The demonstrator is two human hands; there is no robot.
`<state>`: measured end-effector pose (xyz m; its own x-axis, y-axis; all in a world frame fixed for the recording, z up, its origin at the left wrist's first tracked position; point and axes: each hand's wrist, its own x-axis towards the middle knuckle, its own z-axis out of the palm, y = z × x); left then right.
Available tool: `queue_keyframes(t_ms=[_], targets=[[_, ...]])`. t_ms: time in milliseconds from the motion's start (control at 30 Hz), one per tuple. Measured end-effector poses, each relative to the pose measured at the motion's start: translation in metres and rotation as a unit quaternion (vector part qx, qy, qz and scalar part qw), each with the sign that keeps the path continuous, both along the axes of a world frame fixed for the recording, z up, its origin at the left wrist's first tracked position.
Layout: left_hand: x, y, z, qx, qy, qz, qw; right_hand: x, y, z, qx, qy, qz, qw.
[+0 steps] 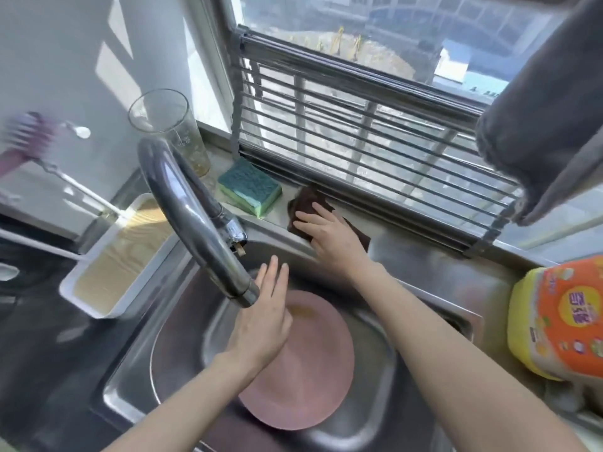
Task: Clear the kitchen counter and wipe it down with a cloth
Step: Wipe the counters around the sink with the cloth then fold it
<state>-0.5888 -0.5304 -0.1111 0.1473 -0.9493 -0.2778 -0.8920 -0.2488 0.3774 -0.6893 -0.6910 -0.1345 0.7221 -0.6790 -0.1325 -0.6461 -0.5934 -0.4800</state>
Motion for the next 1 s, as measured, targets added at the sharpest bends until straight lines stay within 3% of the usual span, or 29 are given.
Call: queue_keyframes(t_ms=[200,367,567,700,1000], targets=[[-0.01,-0.004,0.007,0.006,0.004,-0.032,0.999,-0.079,0.02,0.001,-0.015,-0.019,-0.129,0.991],[-0.014,0.006,0.003,0.003,-0.003,-0.022,1.0,-0.057,0.018,0.0,-0.011,-0.043,-0.191,0.981],[-0.01,0.022,-0.008,0.023,-0.002,-0.03,0.999,0.014,0.01,-0.001,-0.002,-0.018,-0.067,0.998],[-0.005,0.025,-0.013,0.028,-0.007,-0.044,0.999,-0.008,0.012,0.001,-0.015,0.012,-0.024,1.0],[-0.02,0.026,-0.003,0.04,-0.033,-0.1,0.994,-0.147,0.05,0.008,-0.02,0.071,-0.224,0.972]])
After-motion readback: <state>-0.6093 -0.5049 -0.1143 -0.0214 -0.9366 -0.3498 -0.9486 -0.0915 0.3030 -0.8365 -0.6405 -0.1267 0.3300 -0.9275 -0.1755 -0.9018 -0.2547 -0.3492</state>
